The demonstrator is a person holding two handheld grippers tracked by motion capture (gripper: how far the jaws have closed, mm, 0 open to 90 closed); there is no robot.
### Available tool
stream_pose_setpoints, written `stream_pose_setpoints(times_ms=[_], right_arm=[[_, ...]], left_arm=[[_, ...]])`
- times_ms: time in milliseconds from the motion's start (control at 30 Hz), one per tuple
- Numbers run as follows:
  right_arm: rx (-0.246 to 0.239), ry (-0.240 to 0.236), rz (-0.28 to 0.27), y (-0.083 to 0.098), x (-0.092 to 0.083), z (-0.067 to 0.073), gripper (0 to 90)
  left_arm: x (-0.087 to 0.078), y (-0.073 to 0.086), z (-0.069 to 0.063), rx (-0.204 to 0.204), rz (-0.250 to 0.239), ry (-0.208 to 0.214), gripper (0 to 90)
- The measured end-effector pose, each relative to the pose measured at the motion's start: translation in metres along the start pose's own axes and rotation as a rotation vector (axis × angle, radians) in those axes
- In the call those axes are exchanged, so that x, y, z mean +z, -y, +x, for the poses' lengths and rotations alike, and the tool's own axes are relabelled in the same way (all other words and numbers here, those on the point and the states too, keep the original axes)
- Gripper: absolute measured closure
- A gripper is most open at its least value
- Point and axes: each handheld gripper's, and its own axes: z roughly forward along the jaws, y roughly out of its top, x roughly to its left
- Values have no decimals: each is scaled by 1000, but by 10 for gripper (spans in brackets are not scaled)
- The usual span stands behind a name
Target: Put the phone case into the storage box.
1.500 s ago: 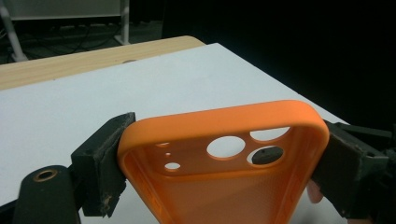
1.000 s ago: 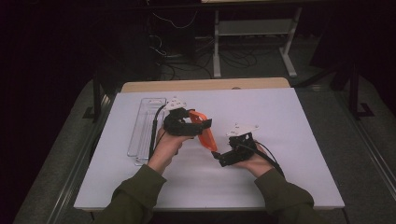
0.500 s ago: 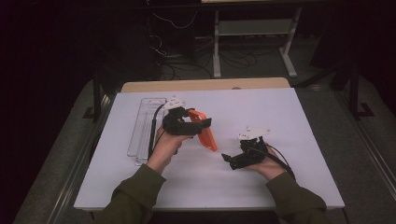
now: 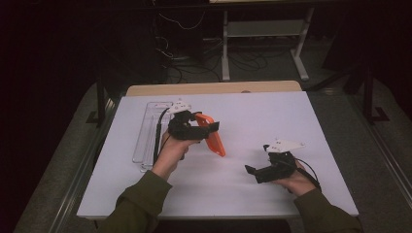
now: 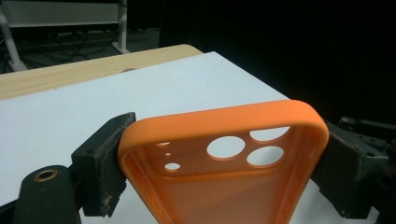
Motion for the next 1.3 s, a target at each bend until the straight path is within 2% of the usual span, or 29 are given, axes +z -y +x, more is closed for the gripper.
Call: stream_pose_setpoints(times_ms=[200,333,500,633,767,1000,1300], right_arm=[[-12,27,2,12,-6,2,0],[6,46,4,19,-8,5,0],[-7,41,34,26,-8,9,0],[-20,45,41,27,-6,9,0],[-12,42,53,27,-6,10,0],[-21,45,49,26,-6,11,0],[-20,49,42,25,-6,11,0]], left_arm=[[-2,-2,1,0,-7,2,146],[-3,-2,2,2,-11,0,146],[-4,-5,2,10,-19,1,146],[-5,-7,4,18,-17,-2,146],[-7,-10,6,19,-12,-5,146],[-11,-16,13,19,-33,-22,146],[-13,-27,19,38,-18,-23,146]])
